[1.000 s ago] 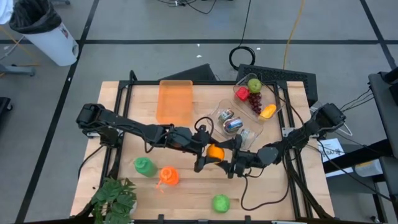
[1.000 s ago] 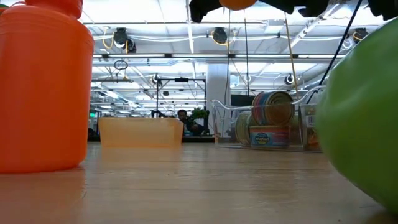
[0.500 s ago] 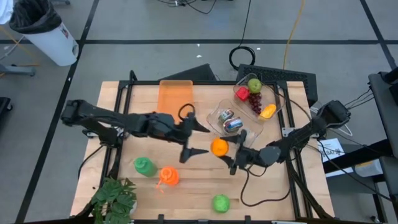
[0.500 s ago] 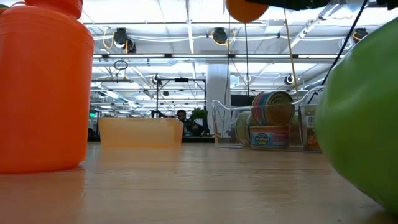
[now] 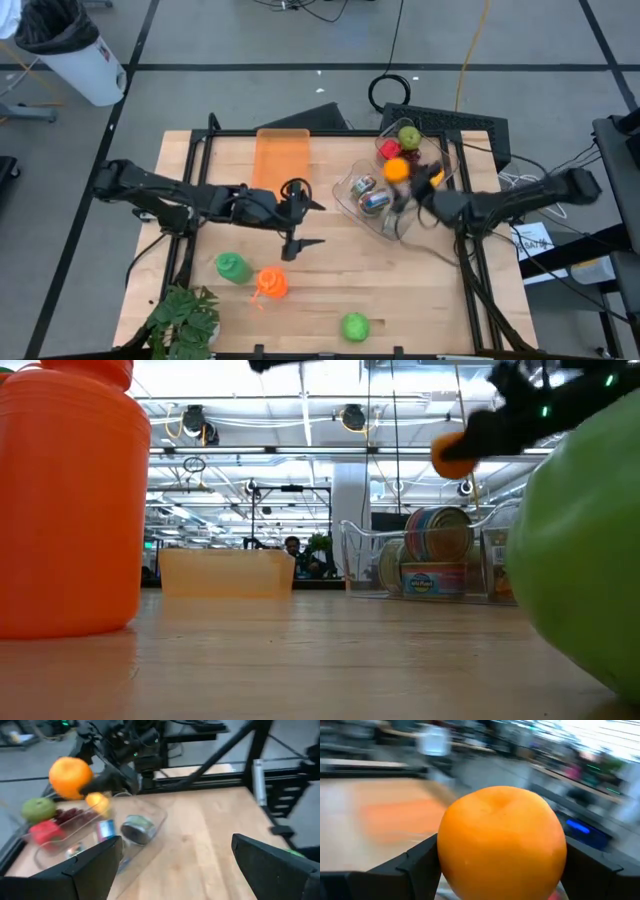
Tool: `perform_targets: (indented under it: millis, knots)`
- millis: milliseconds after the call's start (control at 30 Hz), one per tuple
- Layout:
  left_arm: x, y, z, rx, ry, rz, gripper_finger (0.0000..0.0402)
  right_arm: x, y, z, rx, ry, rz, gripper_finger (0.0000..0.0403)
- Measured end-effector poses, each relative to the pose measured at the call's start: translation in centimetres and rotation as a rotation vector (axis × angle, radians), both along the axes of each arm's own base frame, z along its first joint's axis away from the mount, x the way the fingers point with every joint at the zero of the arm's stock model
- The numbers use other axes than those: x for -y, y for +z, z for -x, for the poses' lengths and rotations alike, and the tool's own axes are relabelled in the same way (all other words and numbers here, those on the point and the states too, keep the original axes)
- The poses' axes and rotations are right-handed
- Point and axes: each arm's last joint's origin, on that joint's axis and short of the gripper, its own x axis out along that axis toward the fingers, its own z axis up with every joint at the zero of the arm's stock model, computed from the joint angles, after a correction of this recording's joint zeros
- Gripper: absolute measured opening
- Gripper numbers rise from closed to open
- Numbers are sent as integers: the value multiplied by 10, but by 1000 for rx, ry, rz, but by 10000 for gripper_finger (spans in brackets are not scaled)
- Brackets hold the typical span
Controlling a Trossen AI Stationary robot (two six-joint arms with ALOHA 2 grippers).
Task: Pick & Place Food Item
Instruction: Put the orange into the right transparent bin, then put the green apple into the right transparent bin
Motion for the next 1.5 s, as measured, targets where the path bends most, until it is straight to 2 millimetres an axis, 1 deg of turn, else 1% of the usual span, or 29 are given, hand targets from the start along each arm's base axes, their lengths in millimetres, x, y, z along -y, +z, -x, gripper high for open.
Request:
perform_targets:
  millis: [67,133,267,300,400,467,667,800,900,967,1067,1167,1267,1367,1433,1500]
  knots:
    - [-6,-10,-1,12,31,0,390,21,-10,13,-7,-116,7,313]
    - [-13,-18,-2,31,68,19,390,37,-20,25,-25,-215,14,313]
    - [-23,-36,-2,38,135,108,390,57,-34,40,4,-335,-18,314]
    - [-25,-39,-1,38,148,131,390,60,-37,43,6,-341,-28,324]
    - [-28,-46,0,48,178,195,390,65,-44,46,22,-344,-62,370]
    - [-29,-50,0,48,189,220,390,67,-46,47,30,-329,-91,387]
    - [-29,-55,-2,33,203,223,390,67,-48,46,20,-283,-108,378]
    - [-26,-64,-9,12,137,247,390,59,-44,40,30,-122,-134,382]
    - [-15,-69,-19,-8,40,276,390,50,-38,34,45,9,-147,381]
    - [-8,-72,-26,-49,16,277,390,41,-32,30,52,92,-150,379]
    - [1,-75,-39,-136,-4,228,390,24,-22,24,69,216,-148,379]
    - [9,-72,-50,-166,-42,162,390,1,-9,19,104,367,-170,379]
    - [15,-68,-57,-153,-65,142,390,-28,1,15,122,597,-233,379]
    - [18,-66,-60,-140,-78,129,390,-64,10,10,146,828,-334,379]
    - [17,-66,-60,-133,-61,123,390,-91,12,5,111,927,-379,379]
    - [15,-65,-61,-113,-17,108,390,-115,9,-3,38,960,-373,379]
